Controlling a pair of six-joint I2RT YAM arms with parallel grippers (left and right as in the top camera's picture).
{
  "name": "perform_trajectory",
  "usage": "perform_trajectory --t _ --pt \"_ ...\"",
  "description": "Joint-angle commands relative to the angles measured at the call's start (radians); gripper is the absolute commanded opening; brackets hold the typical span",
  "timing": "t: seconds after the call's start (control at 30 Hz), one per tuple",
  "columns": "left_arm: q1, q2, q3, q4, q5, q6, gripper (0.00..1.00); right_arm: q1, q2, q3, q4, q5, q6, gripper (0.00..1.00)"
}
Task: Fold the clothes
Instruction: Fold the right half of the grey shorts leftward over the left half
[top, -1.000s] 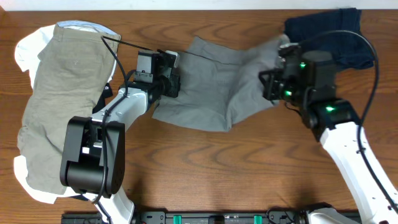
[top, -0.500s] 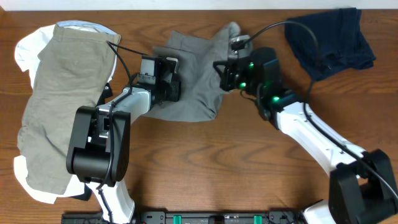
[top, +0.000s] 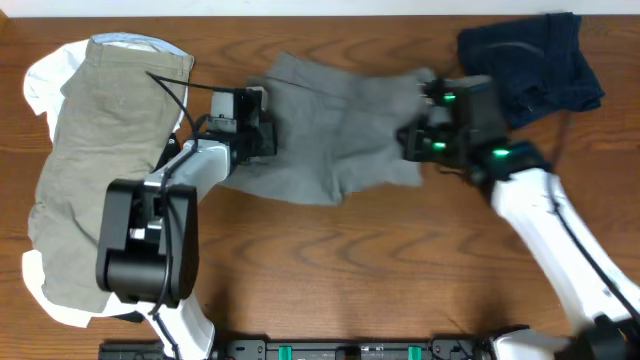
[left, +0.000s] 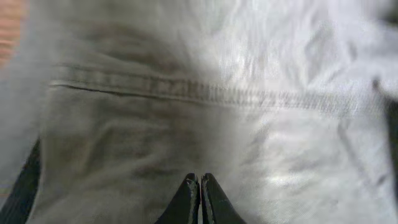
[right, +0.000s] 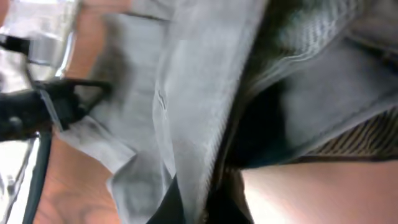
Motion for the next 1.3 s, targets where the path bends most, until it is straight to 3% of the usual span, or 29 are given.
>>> perform_trajectory --t 0.0,0.27,0.47,0.67,0.93,1.27 --pt "-0.001 -0.053 -0.001 -0.030 -0.004 -0.023 0.06 -0.080 -0.072 0.069 -0.159 -0.009 -0.060 0.01" --pt "-0.016 -0.053 -0.001 -0.050 -0.004 -0.019 0.06 -0.228 -0.085 0.152 -0.497 -0.009 -0.188 0.01" --pt "-0.054 -0.050 -0.001 -0.054 -0.004 -0.020 0.06 -0.306 -0.085 0.203 -0.554 -0.017 -0.247 0.01" --pt "-0.097 -0.035 -0.001 -0.053 -0.010 -0.019 0.06 -0.254 -0.079 0.207 -0.470 -0.104 -0.273 0.01" --pt "-0.099 0.002 -0.002 -0.054 -0.009 -0.021 0.06 -0.057 -0.033 0.207 -0.290 -0.106 -0.252 0.01" --pt "-0.099 0.007 -0.002 -0.053 -0.010 -0.021 0.06 0.168 0.174 0.207 -0.066 -0.107 -0.206 0.01"
